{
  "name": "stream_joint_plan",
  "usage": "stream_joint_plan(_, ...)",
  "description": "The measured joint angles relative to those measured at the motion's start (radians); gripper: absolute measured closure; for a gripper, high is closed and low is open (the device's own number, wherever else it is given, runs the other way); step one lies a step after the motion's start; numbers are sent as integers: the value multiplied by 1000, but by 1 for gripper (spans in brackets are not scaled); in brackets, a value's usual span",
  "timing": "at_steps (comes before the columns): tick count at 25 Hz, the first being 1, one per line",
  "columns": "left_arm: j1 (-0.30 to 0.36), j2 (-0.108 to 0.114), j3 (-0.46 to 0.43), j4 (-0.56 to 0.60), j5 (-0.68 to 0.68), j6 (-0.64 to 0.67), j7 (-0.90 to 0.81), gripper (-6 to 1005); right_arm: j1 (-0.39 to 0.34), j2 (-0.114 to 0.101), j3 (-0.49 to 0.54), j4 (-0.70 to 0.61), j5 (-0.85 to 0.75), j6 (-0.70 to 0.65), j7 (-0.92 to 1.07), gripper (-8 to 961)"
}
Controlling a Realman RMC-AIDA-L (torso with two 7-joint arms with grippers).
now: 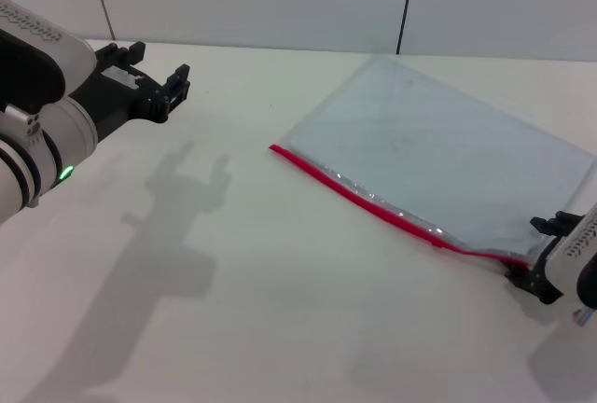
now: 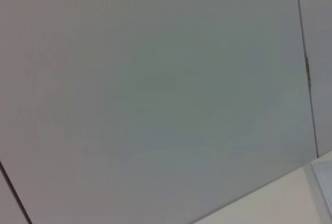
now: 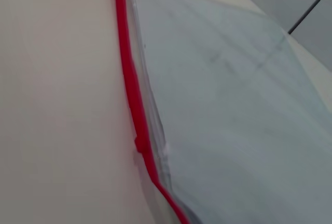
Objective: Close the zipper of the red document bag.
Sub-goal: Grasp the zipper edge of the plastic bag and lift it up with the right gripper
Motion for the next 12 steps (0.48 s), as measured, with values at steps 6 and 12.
stream_joint_plan(6,2,0,1,6,0,-1,0,408,2,1,1,-22,0,5,19,374)
stream_joint_plan(12,2,0,1,8,0,-1,0,410,24,0,7,-18,-6,6,63,515)
